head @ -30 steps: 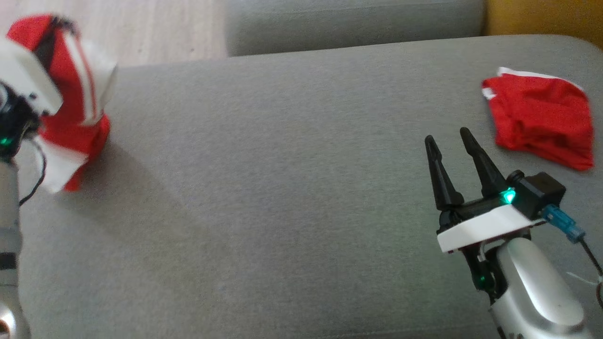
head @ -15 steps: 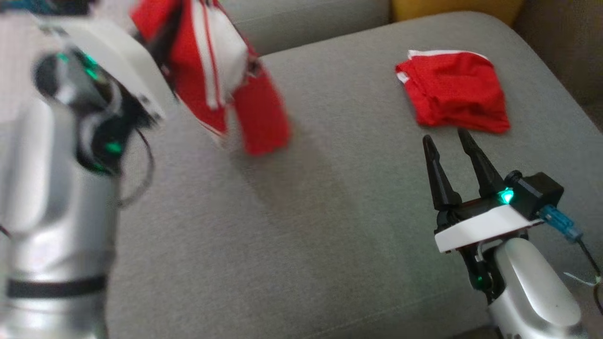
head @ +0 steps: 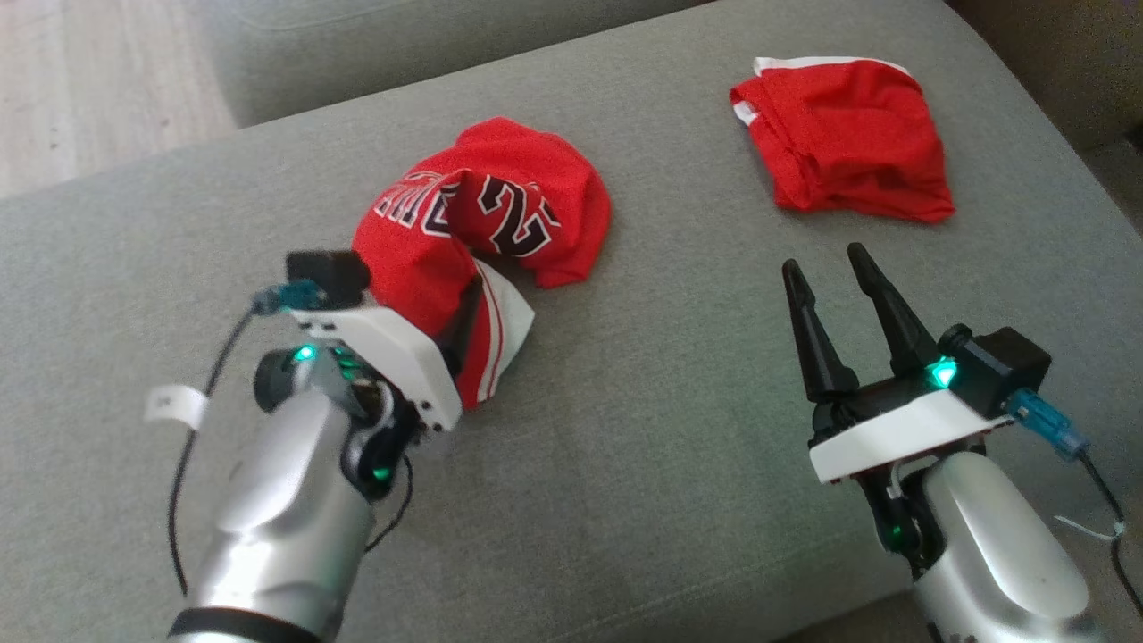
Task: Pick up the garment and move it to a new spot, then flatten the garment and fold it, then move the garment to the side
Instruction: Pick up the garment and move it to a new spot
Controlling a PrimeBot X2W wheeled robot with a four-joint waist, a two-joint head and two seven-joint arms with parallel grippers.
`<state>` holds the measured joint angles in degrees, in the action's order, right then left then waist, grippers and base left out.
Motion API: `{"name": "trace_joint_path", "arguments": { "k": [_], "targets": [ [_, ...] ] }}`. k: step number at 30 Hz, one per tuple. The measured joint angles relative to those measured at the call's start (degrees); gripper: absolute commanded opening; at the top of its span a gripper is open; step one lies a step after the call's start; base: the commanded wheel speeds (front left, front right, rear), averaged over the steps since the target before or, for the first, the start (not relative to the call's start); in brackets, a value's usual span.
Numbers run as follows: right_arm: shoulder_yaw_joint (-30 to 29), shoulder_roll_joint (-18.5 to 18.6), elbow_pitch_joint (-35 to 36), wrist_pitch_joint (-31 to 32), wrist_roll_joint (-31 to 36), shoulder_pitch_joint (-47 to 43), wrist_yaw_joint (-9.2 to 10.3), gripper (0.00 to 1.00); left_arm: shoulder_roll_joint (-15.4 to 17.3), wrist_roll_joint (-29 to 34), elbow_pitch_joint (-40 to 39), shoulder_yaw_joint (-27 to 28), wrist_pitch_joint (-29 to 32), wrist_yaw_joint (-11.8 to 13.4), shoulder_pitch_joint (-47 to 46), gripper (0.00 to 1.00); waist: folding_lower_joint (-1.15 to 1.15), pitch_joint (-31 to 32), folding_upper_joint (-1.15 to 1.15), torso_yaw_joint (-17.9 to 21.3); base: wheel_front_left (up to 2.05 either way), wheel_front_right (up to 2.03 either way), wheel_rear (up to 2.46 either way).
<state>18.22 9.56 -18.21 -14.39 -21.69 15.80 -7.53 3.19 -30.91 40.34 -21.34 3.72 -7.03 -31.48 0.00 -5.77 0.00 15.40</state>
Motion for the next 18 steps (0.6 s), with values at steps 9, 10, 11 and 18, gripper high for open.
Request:
{"name": "trace_joint_path", "arguments": {
  "k": [9, 10, 11, 18],
  "targets": [
    [-2.00, 0.22, -0.15, 0.00, 0.00, -0.19, 0.00, 1.00, 2.65, -0.62, -0.94, -6.84, -5.43, -0.11, -0.27, 1.00, 0.00, 1.94, 0.00, -3.77, 0.00, 0.00, 0.00],
    [-2.29, 0.24, -0.11, 0.00, 0.00, -0.27, 0.00, 1.00, 3.82, -0.85, -2.16, -6.67, -5.81, -0.11, -0.19, 1.00, 0.00, 2.14, 0.00, -4.31, 0.00, 0.00, 0.00],
    [-2.42, 0.25, -0.01, 0.00, 0.01, -0.41, 0.00, 1.00, 4.95, -1.23, -3.49, -6.21, -6.33, -0.10, 0.04, 1.00, 0.00, 2.31, 0.00, -4.86, 0.00, 0.00, 0.00],
    [-3.52, 0.24, 0.34, 0.00, 0.11, -3.02, 0.00, 1.00, 11.98, -1.49, -17.89, -0.68, -11.02, 5.27, 7.48, 1.00, 0.00, 3.63, 0.00, -8.40, 0.00, 0.00, 0.00]
  ]
}}
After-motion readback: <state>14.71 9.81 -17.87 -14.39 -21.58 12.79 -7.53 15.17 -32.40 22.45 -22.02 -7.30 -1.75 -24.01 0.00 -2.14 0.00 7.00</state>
